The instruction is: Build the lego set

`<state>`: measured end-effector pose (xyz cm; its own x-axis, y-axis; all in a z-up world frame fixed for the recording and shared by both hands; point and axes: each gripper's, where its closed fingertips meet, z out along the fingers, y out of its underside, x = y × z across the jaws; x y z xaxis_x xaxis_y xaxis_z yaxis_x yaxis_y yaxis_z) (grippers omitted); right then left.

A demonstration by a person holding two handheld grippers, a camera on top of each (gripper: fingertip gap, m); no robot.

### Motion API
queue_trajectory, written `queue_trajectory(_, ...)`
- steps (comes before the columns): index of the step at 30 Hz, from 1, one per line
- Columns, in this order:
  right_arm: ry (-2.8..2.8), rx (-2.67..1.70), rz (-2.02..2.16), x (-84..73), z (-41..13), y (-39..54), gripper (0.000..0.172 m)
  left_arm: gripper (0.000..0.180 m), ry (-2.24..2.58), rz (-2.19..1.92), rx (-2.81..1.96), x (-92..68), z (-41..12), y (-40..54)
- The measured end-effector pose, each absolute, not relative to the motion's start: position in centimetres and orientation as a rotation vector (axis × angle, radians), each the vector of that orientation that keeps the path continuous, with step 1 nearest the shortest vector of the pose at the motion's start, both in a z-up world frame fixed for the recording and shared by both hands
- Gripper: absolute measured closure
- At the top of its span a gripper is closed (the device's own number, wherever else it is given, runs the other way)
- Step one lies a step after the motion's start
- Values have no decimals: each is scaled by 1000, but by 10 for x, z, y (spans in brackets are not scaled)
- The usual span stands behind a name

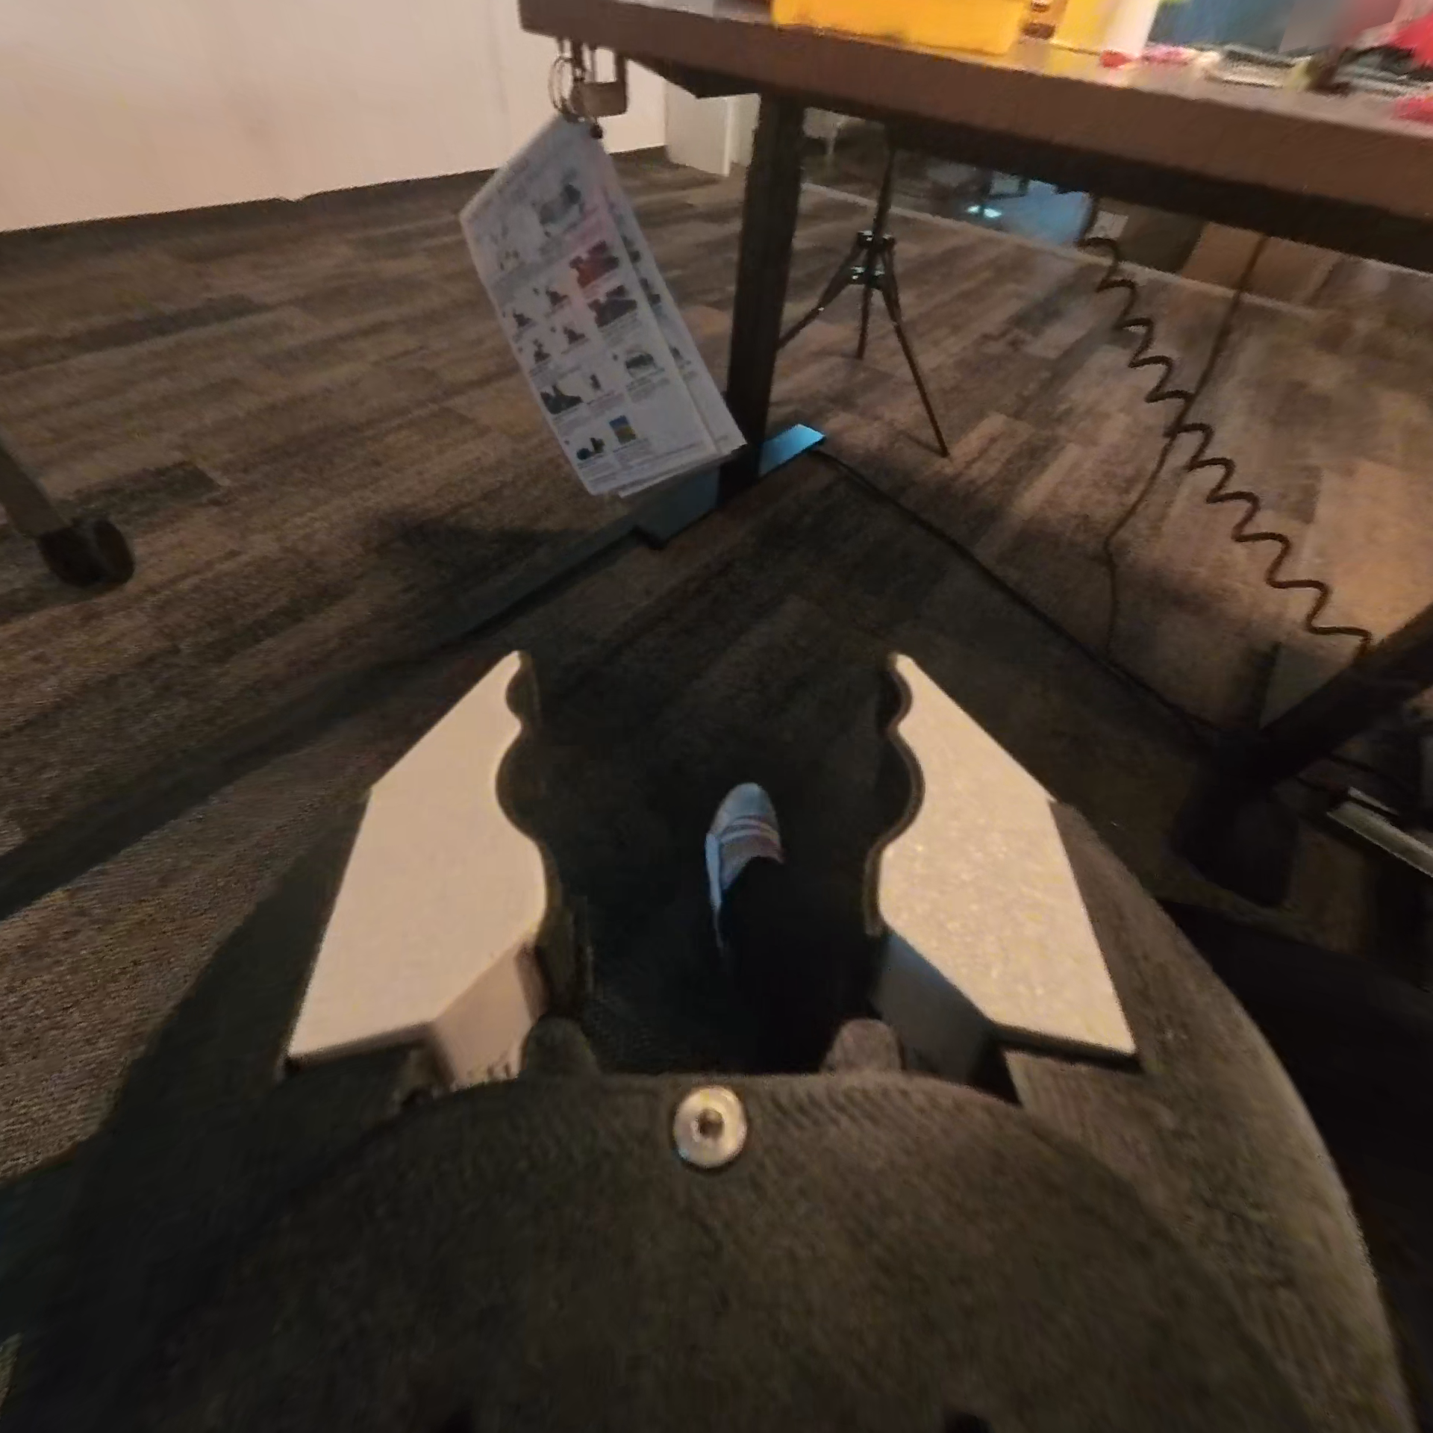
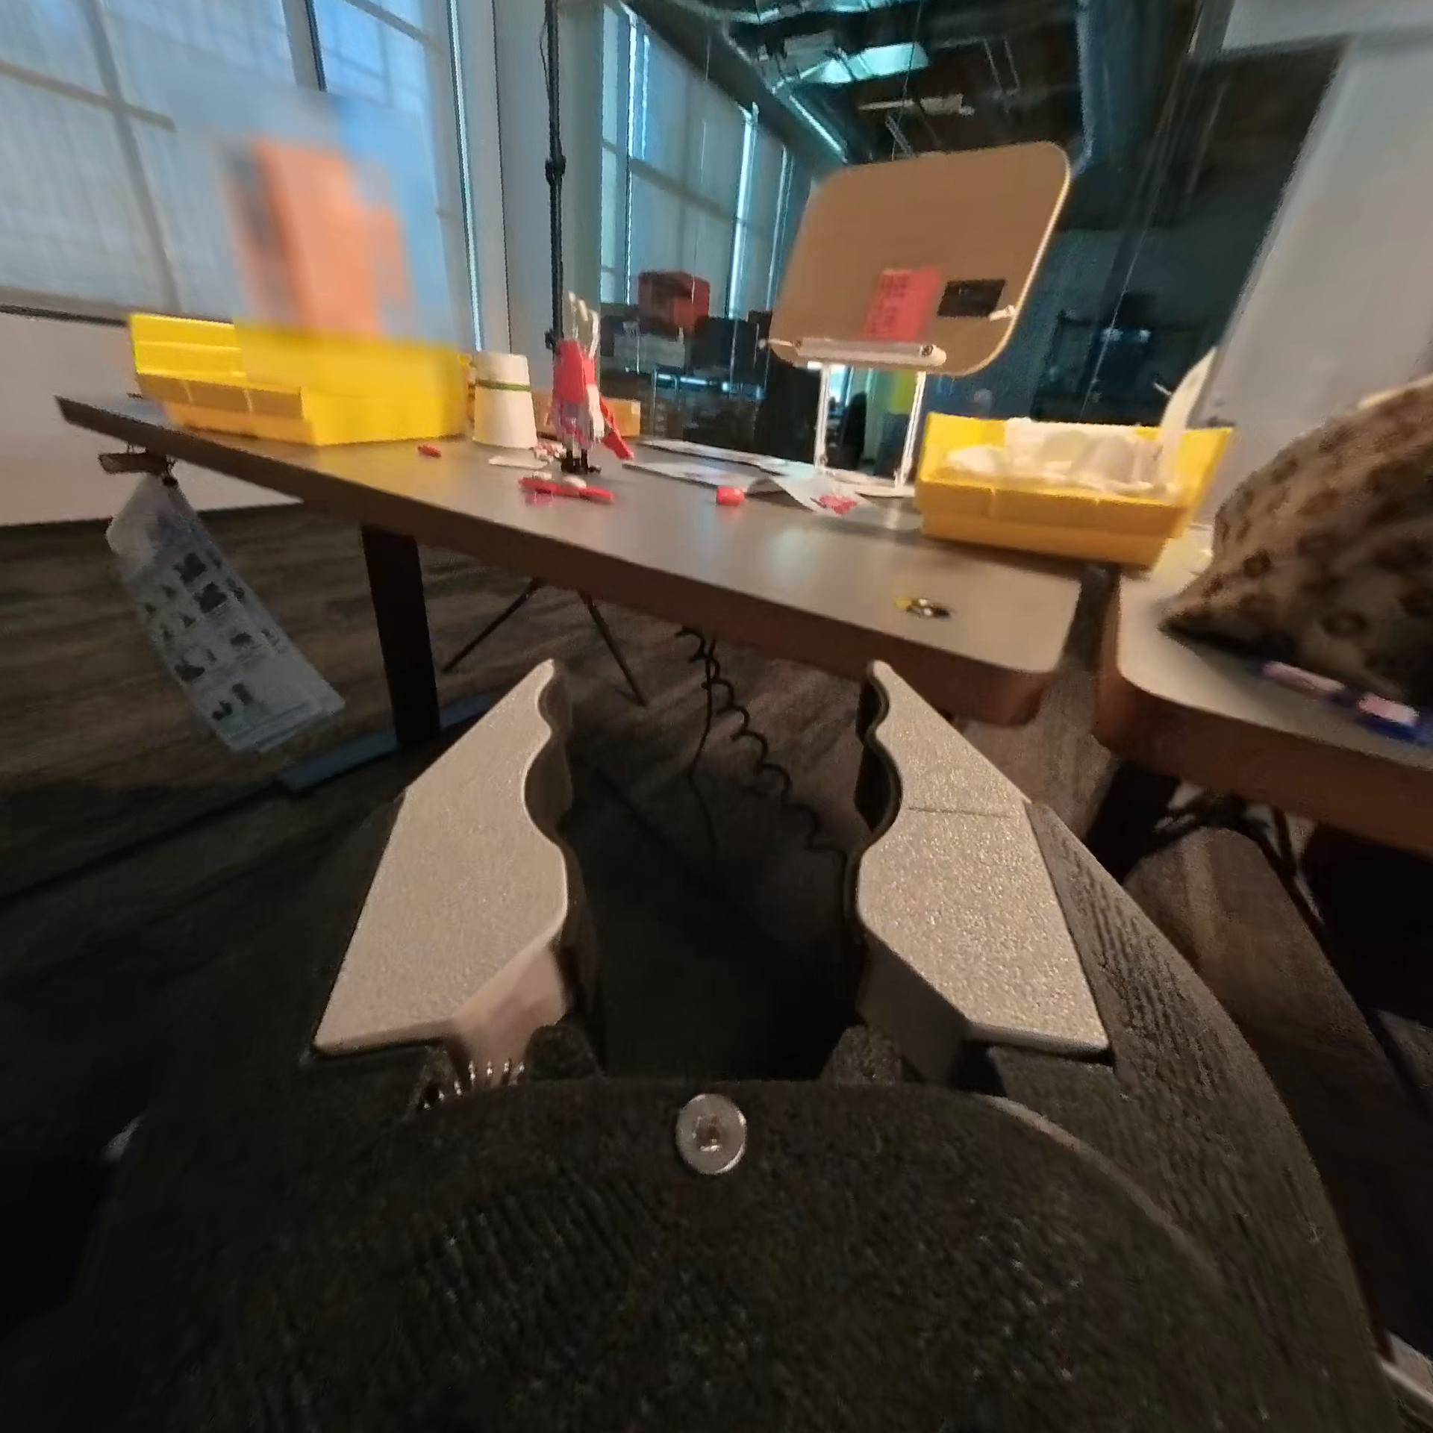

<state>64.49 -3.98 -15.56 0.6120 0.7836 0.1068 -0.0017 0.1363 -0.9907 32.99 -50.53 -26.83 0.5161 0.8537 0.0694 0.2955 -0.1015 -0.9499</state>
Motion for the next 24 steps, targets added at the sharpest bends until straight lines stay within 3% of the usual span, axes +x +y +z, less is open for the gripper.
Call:
queue_trajectory(7,-789,-1398,520,699,-186,-68,138,143,-852,610,-1709,383,-243,-486)
queue_trajectory(8,-793,-1401,547,701,-188,-75,140,153,-826,603,-1710,389,-238,-484)
queue_trajectory(9,-814,-1393,619,699,-189,-86,144,177,-775,572,-1713,399,-233,-480)
queue_trajectory(13,-859,-1398,893,694,-190,-127,148,180,-652,403,-1676,440,-209,-464)
queue_trajectory(17,-854,-1371,977,698,-186,-149,171,180,-541,384,-1641,470,-185,-462)
queue_trajectory(24,-924,-1314,1068,703,-181,-196,172,180,-416,426,-1572,505,-148,-484)
